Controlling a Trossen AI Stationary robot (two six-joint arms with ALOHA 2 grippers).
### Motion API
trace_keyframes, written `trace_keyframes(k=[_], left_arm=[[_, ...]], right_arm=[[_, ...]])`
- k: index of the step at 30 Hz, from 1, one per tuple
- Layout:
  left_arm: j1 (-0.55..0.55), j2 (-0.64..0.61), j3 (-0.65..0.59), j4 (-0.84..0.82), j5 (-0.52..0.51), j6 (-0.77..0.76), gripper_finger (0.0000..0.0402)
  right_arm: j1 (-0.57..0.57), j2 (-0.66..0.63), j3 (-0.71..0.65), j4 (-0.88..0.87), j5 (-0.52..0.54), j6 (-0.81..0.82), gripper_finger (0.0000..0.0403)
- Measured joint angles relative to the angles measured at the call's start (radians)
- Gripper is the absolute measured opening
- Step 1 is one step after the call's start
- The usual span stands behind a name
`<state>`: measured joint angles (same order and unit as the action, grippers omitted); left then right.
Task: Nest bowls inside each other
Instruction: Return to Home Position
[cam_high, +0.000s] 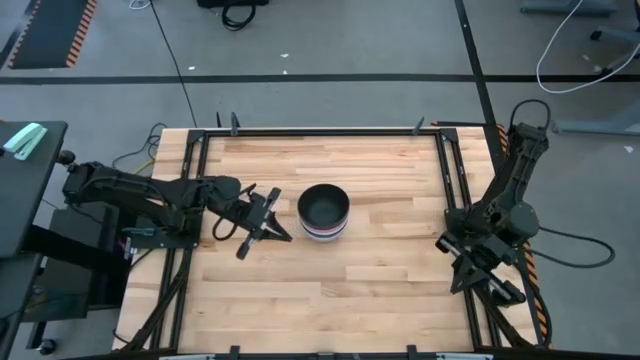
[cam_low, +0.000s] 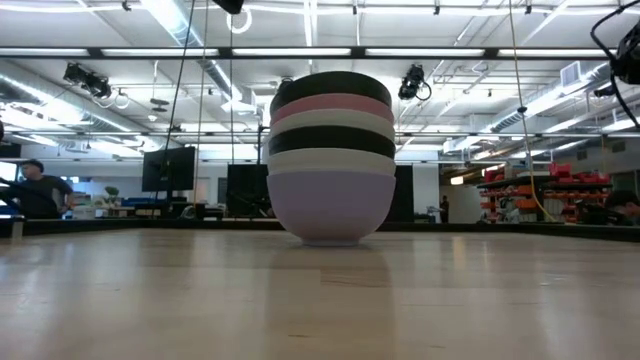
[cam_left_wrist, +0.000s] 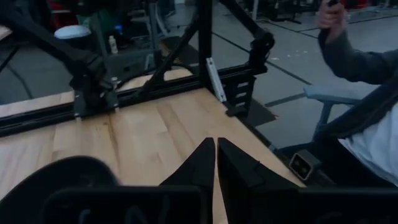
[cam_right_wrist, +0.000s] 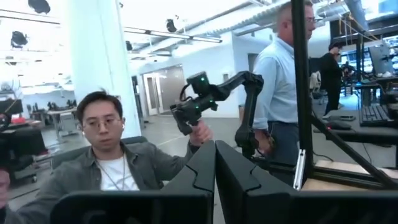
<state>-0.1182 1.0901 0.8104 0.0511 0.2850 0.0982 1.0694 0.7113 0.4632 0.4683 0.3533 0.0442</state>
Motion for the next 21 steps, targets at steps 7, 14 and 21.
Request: trace_keyframes(k=[7, 14, 21], left_arm=[[-0.064, 0.026, -0.002, 0.000, -0.001, -0.005, 0.0031], [-0.105, 0.099, -0.001, 0.083, -0.001, -0.003, 0.0034], [-0.101, 0.181, -0.001, 0.142, -0.001, -0.015, 0.0023]], right_arm=[[0.006, -0.009, -0.082, 0.105, 0.001, 0.012, 0.0018], [0.006, 0.000, -0.165, 0.220, -0.001, 0.012, 0.0018], [0.006, 0.003, -0.187, 0.230, -0.011, 0.012, 0.0018]])
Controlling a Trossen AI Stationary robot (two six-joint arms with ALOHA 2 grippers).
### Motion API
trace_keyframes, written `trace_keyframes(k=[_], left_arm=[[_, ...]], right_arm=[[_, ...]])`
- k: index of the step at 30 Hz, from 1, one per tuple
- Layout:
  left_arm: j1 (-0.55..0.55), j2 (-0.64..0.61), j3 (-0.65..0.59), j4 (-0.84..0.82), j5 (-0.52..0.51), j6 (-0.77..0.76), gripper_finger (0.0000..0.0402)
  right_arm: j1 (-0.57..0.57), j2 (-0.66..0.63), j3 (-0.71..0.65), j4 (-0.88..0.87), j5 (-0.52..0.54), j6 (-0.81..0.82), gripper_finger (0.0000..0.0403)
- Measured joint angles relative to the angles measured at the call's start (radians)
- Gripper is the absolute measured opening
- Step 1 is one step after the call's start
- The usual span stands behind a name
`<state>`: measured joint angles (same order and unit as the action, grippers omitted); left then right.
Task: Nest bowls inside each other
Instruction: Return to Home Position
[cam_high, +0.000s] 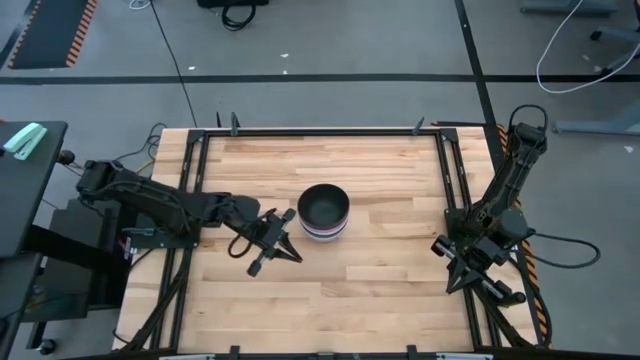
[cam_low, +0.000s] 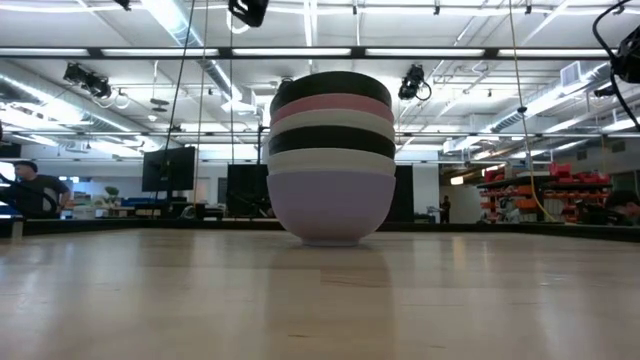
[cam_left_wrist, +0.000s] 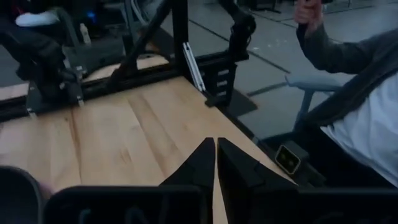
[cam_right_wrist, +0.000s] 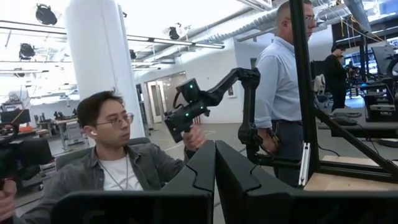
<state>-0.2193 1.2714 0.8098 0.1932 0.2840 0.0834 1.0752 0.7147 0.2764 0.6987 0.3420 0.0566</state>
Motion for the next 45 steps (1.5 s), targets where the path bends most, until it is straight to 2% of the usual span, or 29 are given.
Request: trace_keyframes(k=[4, 8, 11, 14, 20, 24, 31, 45], left_arm=[[-0.003, 0.005, -0.006, 0.033, -0.001, -0.001, 0.0027], [0.025, -0.014, -0.128, 0.182, 0.003, -0.025, 0.0034], [0.085, -0.093, -0.219, 0.286, -0.003, -0.071, 0.0036], [0.134, -0.174, -0.305, 0.301, 0.005, -0.117, 0.0033], [0.201, -0.362, -0.396, 0.345, 0.093, -0.151, 0.0023], [0.222, -0.456, -0.410, 0.342, 0.133, -0.144, 0.0026], [0.277, -0.579, -0.430, 0.329, 0.142, -0.129, 0.0036], [0.416, -0.746, -0.460, 0.305, 0.208, -0.204, 0.0027]], right_arm=[[0.000, 0.000, 0.000, 0.000, 0.000, 0.000, 0.0018], [0.000, 0.007, 0.000, -0.003, 0.000, 0.000, 0.0018], [0.000, 0.008, 0.000, 0.000, 0.000, -0.006, 0.0018], [0.000, 0.008, 0.000, -0.002, 0.000, -0.008, 0.0018], [-0.001, -0.023, 0.000, -0.003, 0.000, -0.015, 0.0018], [-0.002, -0.072, 0.000, -0.019, 0.000, -0.027, 0.0018], [-0.002, -0.171, 0.000, -0.099, 0.000, -0.033, 0.0018], [-0.066, -0.354, 0.001, -0.218, 0.000, -0.006, 0.0018]])
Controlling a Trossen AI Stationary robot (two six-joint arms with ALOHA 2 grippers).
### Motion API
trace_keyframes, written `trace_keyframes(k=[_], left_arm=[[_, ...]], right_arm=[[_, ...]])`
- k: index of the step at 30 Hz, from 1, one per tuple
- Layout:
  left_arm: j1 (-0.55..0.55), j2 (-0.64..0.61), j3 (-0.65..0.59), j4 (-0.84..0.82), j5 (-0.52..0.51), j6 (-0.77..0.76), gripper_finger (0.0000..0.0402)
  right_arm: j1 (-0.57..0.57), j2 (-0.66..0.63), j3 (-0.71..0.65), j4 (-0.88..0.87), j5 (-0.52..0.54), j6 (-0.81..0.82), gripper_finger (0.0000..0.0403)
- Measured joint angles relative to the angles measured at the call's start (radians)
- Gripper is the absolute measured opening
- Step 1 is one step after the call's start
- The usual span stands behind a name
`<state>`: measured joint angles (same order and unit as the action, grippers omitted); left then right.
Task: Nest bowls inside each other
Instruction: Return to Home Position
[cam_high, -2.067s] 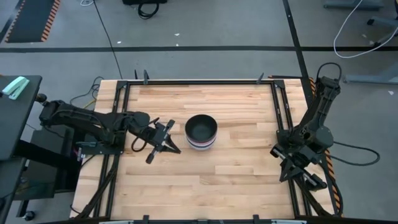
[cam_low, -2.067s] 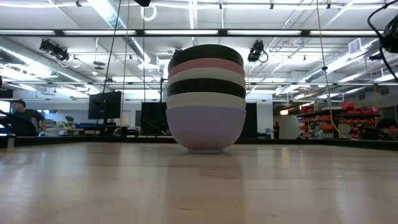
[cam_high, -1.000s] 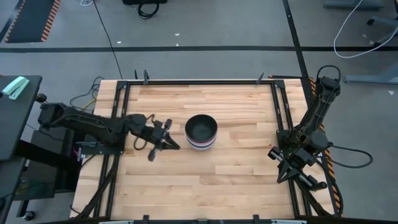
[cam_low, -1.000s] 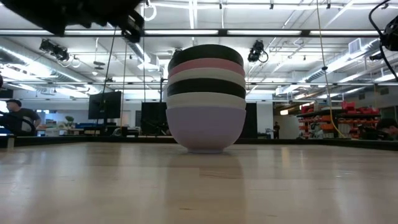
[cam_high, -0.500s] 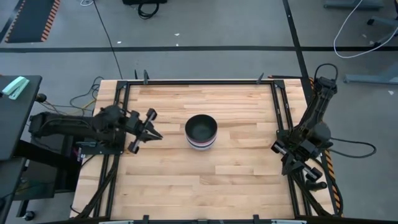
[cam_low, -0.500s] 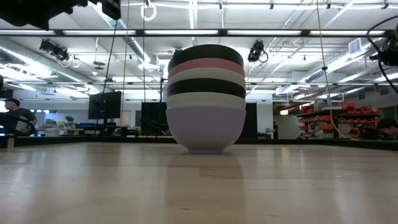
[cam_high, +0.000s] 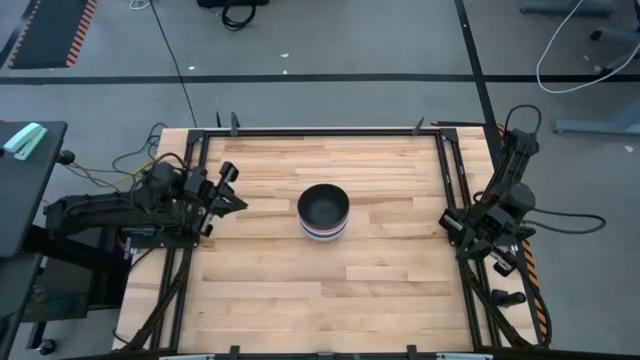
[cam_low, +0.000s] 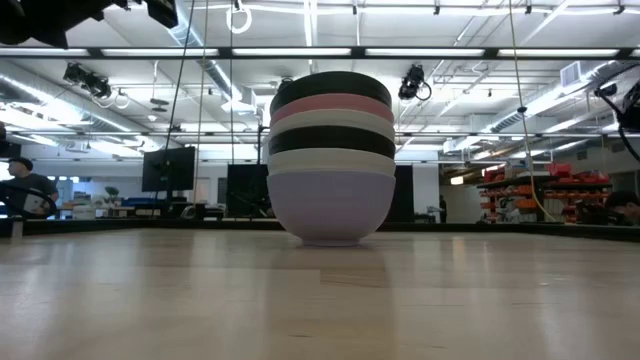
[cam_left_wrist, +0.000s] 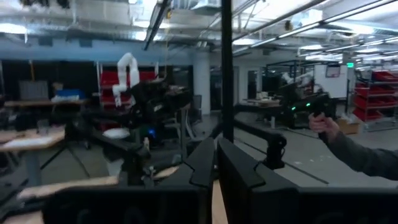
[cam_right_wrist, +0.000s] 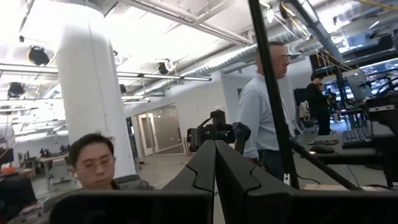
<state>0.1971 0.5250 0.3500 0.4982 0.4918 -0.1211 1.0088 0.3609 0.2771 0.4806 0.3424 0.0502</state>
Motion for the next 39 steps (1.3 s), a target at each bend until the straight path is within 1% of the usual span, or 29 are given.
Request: trace_keyframes(k=[5, 8, 14, 18, 26, 31, 35, 39], left_arm=[[0.034, -0.059, 0.000, 0.000, 0.049, -0.023, 0.0035], [0.046, -0.091, 0.000, -0.009, 0.050, -0.034, 0.0036], [0.066, -0.138, 0.001, -0.101, 0.049, -0.043, 0.0026], [0.068, -0.154, 0.001, -0.124, 0.049, -0.047, 0.0023], [0.067, -0.155, -0.003, -0.147, 0.056, -0.043, 0.0036], [0.067, -0.155, -0.090, -0.030, 0.074, -0.067, 0.0032], [0.069, -0.155, -0.164, 0.099, 0.081, -0.110, 0.0025], [0.070, -0.155, -0.200, 0.146, 0.134, -0.143, 0.0024]], right_arm=[[-0.008, -0.068, 0.000, -0.026, 0.000, 0.009, 0.0018], [-0.008, -0.104, 0.001, -0.038, -0.010, 0.009, 0.0018], [-0.008, -0.190, 0.001, -0.059, -0.018, 0.009, 0.0018], [-0.008, -0.254, 0.001, -0.122, -0.024, 0.010, 0.0018], [-0.008, -0.349, 0.001, -0.193, -0.026, 0.004, 0.0018], [-0.008, -0.360, 0.015, -0.227, -0.026, -0.001, 0.0018], [-0.008, -0.361, 0.024, -0.223, -0.024, -0.007, 0.0018], [-0.008, -0.361, 0.011, -0.221, -0.021, -0.003, 0.0018]])
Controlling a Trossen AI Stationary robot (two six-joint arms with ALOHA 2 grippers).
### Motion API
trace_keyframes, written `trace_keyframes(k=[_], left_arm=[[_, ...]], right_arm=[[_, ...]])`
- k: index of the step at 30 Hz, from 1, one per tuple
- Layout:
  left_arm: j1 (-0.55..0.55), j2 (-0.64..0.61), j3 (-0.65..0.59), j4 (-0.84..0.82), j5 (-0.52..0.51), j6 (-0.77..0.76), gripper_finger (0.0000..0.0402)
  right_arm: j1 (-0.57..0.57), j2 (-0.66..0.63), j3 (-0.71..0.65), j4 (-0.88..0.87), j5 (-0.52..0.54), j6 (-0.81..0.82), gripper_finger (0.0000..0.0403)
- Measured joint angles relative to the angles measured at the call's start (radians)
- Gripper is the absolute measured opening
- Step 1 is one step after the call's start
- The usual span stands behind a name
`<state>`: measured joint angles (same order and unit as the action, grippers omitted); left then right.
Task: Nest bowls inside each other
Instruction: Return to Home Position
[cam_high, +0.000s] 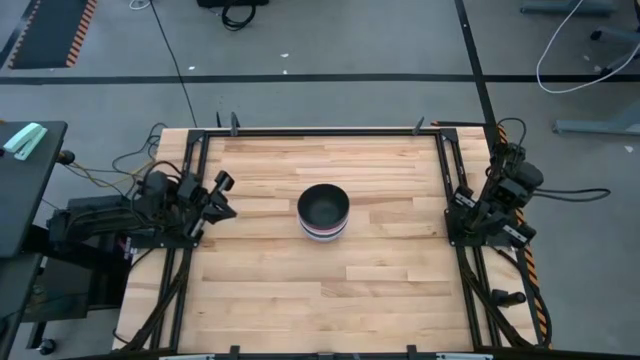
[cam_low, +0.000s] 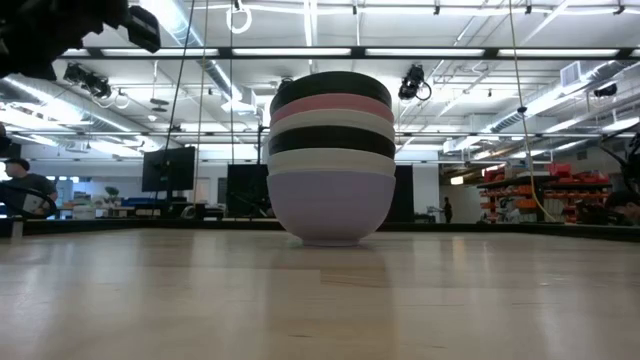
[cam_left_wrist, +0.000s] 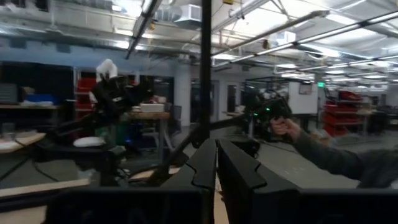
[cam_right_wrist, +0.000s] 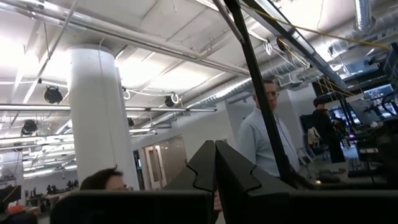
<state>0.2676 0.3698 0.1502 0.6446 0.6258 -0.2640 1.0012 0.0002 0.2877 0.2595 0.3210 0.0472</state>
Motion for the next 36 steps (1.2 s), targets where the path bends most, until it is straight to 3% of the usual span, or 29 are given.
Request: trace_keyframes(k=[8, 14, 26, 36], left_arm=[[-0.008, 0.000, -0.057, 0.019, 0.007, -0.008, 0.0036], [-0.011, 0.000, -0.140, 0.159, -0.001, -0.041, 0.0030], [-0.003, 0.000, -0.141, 0.123, 0.031, -0.031, 0.0031], [0.110, -0.006, -0.142, 0.164, 0.123, -0.065, 0.0030]], right_arm=[[0.000, 0.000, -0.070, 0.043, 0.020, 0.038, 0.0018], [0.000, 0.000, -0.094, 0.072, 0.019, 0.040, 0.0018], [0.000, 0.001, -0.156, 0.084, 0.018, 0.100, 0.0018], [0.000, 0.001, -0.208, 0.202, 0.010, 0.090, 0.0018]])
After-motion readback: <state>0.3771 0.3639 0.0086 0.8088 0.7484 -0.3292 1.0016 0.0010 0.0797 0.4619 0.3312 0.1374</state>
